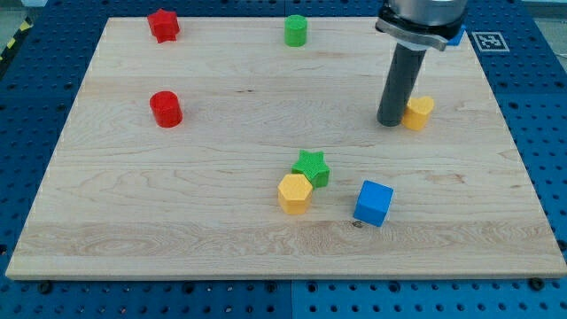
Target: Push the blue cube towards bottom left
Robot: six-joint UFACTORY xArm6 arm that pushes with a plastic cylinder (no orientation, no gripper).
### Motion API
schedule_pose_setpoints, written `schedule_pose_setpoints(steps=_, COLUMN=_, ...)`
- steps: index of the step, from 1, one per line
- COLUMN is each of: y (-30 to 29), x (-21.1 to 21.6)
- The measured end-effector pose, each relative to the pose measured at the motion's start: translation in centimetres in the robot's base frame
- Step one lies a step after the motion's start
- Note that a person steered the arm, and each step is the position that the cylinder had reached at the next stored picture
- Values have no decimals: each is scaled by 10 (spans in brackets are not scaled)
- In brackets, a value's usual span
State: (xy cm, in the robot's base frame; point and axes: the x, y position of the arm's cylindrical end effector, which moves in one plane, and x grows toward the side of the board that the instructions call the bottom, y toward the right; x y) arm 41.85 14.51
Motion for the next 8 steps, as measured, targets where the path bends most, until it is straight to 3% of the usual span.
schedule_pose_setpoints(steps=2, y=37, x=-3)
schedule_pose_setpoints(steps=3, y=22, x=-6)
schedule_pose_setpoints(steps=5, y=8, x=84)
schedule_pose_setpoints(steps=8, y=-8, x=89)
